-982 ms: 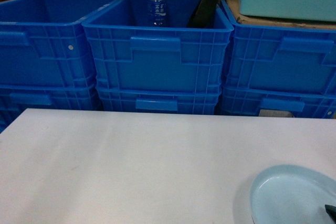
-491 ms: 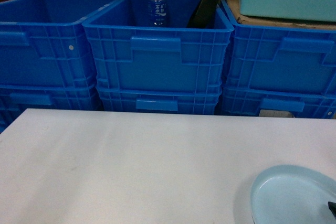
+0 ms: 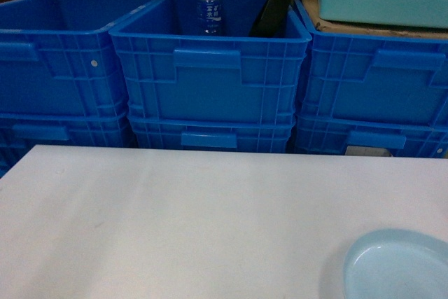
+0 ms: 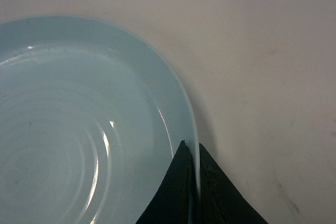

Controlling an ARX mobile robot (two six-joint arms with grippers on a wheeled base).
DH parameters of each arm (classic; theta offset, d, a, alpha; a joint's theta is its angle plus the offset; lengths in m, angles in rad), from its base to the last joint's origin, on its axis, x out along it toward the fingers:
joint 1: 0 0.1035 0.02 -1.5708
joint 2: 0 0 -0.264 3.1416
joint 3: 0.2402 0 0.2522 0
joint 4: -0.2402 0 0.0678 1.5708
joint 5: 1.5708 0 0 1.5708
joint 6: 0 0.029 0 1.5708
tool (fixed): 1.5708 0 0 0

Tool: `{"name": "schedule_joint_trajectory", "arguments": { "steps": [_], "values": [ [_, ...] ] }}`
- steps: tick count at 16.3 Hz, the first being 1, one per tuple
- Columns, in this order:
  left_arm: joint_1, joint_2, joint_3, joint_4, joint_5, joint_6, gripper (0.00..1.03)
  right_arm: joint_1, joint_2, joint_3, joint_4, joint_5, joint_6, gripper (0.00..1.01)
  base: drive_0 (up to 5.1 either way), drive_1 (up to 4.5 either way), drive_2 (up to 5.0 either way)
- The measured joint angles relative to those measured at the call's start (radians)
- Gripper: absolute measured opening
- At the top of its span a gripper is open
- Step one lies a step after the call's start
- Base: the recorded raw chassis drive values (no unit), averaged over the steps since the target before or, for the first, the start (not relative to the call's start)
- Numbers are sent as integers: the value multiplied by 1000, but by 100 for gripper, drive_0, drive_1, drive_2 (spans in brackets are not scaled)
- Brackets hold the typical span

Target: Place blue tray on left shelf second layer neatly

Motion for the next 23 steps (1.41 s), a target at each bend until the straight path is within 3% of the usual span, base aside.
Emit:
{"name": "schedule_joint_trajectory", "arguments": {
  "steps": [2,6,14,19,23],
  "values": [
    [0,0,0,0,0,0,98,17,-116,-11,-85,-3,22,2,0,0,0],
    [0,0,0,0,0,0,98,95,-496,-19,-193,13,49,2,0,0,0],
    [0,0,0,0,0,0,98,110,-792,-22,-321,23,88,2,0,0,0],
    [0,0,0,0,0,0,98,146,-1112,-31,-351,23,165,2,0,0,0],
    [0,0,0,0,0,0,98,160,-1406,-84,-576,23,202,2,0,0,0]
  ]
}}
